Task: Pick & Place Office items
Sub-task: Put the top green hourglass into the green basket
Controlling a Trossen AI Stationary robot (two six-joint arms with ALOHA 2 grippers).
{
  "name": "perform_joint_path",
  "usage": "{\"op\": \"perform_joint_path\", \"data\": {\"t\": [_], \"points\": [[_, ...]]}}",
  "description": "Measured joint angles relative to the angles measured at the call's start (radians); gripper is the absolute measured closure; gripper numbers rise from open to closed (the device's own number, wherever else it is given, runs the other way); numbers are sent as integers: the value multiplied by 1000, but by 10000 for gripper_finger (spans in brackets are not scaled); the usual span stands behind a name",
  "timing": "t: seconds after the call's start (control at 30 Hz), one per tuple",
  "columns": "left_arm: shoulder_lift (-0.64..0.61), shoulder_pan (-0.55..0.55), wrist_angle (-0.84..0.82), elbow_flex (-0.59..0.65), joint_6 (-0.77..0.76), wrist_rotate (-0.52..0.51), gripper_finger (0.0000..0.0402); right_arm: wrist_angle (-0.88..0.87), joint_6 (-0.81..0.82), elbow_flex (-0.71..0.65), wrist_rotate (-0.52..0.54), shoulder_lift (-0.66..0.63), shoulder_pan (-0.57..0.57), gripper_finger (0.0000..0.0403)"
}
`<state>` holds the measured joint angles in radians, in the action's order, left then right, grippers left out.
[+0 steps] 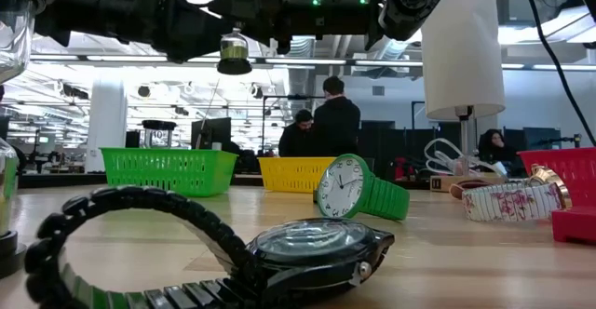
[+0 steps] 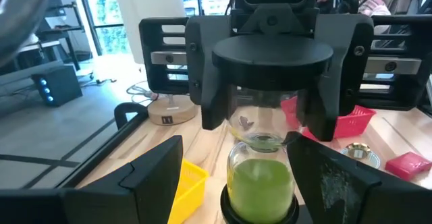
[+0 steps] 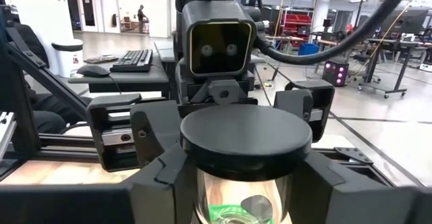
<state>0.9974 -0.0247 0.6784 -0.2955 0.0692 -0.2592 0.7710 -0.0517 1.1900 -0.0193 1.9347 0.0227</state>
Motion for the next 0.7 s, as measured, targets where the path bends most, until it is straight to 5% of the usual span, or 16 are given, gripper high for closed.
{"op": "perform_joint_path", "data": {"t": [0.3, 0.7], "points": [[0, 16, 15, 0, 0, 30, 142, 0, 0, 0, -3, 0, 6, 199], [78, 16, 42, -21, 0, 75, 161, 12, 0, 0, -7, 0, 8, 237]]}}
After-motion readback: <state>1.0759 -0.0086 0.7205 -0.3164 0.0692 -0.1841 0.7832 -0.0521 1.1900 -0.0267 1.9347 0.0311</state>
